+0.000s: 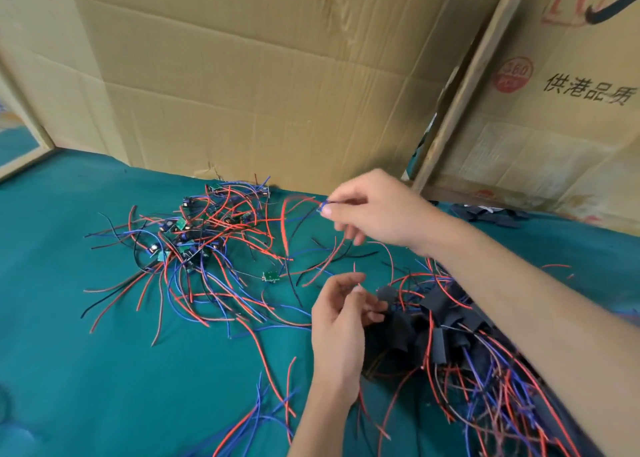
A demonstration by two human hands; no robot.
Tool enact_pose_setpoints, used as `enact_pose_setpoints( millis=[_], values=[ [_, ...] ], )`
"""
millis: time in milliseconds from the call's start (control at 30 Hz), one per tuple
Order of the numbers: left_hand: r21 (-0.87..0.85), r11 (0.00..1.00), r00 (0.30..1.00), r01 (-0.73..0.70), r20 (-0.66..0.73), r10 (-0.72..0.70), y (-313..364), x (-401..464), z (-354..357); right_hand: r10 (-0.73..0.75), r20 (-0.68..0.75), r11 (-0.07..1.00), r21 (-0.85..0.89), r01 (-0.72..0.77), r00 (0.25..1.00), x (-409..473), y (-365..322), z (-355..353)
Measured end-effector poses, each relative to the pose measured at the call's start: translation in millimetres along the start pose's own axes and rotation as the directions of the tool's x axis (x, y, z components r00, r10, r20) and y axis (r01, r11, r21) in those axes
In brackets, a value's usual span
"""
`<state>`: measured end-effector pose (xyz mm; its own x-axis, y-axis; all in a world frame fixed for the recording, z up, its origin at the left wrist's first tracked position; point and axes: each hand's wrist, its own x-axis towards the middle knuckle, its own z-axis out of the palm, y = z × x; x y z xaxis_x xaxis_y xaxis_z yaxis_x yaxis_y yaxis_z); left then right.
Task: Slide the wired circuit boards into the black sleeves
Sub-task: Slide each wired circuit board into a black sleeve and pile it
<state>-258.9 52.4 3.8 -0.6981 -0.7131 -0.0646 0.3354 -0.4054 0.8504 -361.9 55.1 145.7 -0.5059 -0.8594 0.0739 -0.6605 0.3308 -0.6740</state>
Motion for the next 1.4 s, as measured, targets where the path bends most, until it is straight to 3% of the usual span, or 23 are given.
enact_pose_setpoints(
  millis=[67,100,167,233,367,467,533,600,700,833,1000,1233,1300,1400],
  values=[
    [-0.082,0.997,1.0,0.011,-0.017,-0.012,3,0,1,0.179,0.166,0.933,0.284,-0.221,0.97,-14,10,-14],
    [-0.122,0.992,1.0,0.02,-0.009,-0.022,5,0,2,0.229,0.249,0.897,0.323,-0.303,0.941,-23,17,-18],
    [-0.144,0.989,0.999,0.031,0.045,-0.024,7,0,1,0.283,0.342,0.901,0.226,-0.371,0.896,-41,31,-16],
    [-0.095,0.995,0.995,0.016,0.096,-0.007,8,-2,2,0.298,0.369,0.944,0.023,-0.33,0.88,-57,38,-7],
    [-0.049,0.999,0.986,-0.005,0.167,0.014,3,-3,0,0.217,0.406,0.938,-0.339,-0.075,0.888,-68,38,2],
    [-0.045,0.999,0.99,-0.003,0.141,0.009,-1,-2,-1,0.209,0.463,0.906,-0.423,0.008,0.862,-59,30,-17],
    [-0.075,0.997,0.998,0.016,0.065,-0.011,-6,1,-1,0.239,0.395,0.936,-0.338,-0.101,0.887,-44,39,-41],
    [-0.117,0.992,0.999,0.038,0.024,-0.035,-7,3,-1,0.271,0.193,0.924,-0.328,-0.198,0.943,-19,67,-67],
    [-0.102,0.995,1.0,0.015,-0.01,-0.016,-9,4,1,0.333,-0.119,0.762,-0.55,-0.341,0.935,18,134,-101],
    [-0.054,0.999,0.999,0.001,-0.032,-0.002,-13,8,1,0.534,-0.136,0.567,-0.674,-0.473,0.835,37,212,-114],
    [-0.027,1.0,1.0,0.006,-0.026,-0.007,-15,8,0,0.575,-0.249,0.529,-0.613,-0.587,0.779,38,255,-101],
    [-0.042,0.999,0.999,0.022,-0.036,-0.023,-10,6,3,0.435,-0.421,0.679,-0.427,-0.597,0.796,19,220,-110],
    [-0.056,0.998,0.998,0.038,-0.043,-0.04,-8,4,4,0.339,-0.456,0.764,-0.377,-0.523,0.823,10,181,-112],
    [-0.046,0.998,0.998,0.043,-0.044,-0.045,-5,3,5,0.109,-0.467,0.904,-0.32,-0.283,0.878,-22,109,-92]
  ],
)
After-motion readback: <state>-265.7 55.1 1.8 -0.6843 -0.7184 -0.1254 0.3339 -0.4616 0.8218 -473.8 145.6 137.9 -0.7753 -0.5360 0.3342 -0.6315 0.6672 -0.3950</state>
